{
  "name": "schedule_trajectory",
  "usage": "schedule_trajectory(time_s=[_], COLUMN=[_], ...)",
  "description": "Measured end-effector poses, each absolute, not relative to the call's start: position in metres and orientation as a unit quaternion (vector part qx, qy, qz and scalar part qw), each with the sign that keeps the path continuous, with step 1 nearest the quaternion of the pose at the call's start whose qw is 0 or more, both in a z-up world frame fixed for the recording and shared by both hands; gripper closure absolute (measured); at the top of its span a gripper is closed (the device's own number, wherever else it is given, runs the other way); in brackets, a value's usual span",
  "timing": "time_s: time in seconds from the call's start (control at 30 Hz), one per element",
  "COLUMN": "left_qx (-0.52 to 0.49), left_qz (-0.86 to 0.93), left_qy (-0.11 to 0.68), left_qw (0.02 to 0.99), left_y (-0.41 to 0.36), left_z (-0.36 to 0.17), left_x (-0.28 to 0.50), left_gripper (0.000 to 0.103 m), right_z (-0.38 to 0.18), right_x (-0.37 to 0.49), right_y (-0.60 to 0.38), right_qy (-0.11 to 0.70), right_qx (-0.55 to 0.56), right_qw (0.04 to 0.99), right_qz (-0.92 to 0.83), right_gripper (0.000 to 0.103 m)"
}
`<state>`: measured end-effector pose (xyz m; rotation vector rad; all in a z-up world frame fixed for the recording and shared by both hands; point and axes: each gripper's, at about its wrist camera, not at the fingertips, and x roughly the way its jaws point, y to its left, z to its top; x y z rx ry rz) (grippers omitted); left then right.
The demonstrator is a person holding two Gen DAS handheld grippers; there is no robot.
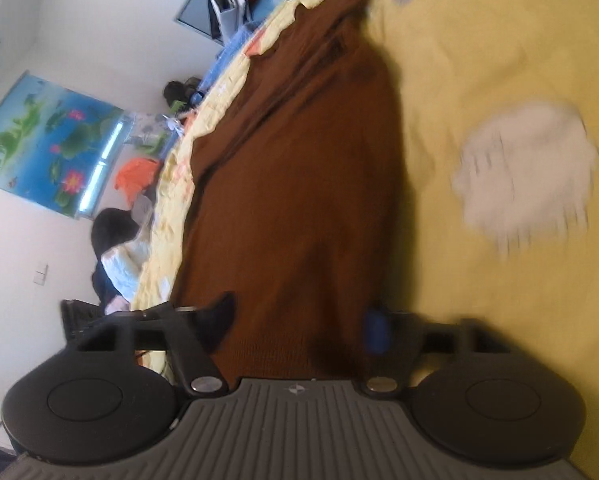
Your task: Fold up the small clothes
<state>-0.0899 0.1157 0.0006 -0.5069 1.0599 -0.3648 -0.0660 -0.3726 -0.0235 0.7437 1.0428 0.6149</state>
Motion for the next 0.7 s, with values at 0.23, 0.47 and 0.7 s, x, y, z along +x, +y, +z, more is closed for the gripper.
schedule_trajectory(time_s=[0.23,0.47,0.7], left_qx=[-0.226,-0.323,-0.265], left_qz=[-0.137,-0.227,-0.214], left_qy=[0.498,0.498,0.496], left_qw=[0.826,0.772,0.799], left_y=[0.15,0.141,0.108], left_z=[0.008,-0.003,0.0], left_x=[-0.113,-0.125,-0.123], left_gripper=[0.1,0.015,0.091], right_z=[-0.024,-0.026,-0.022], right_x=[-0.079,-0.097,-0.095], right_y=[-0.413,-0.41,-0.373], right_qy=[0.459,0.442,0.48], right_qx=[0.339,0.403,0.366], right_qw=[0.791,0.755,0.748], right_qz=[0.219,0.269,0.275], right_gripper=[0.096,0.02,0.082])
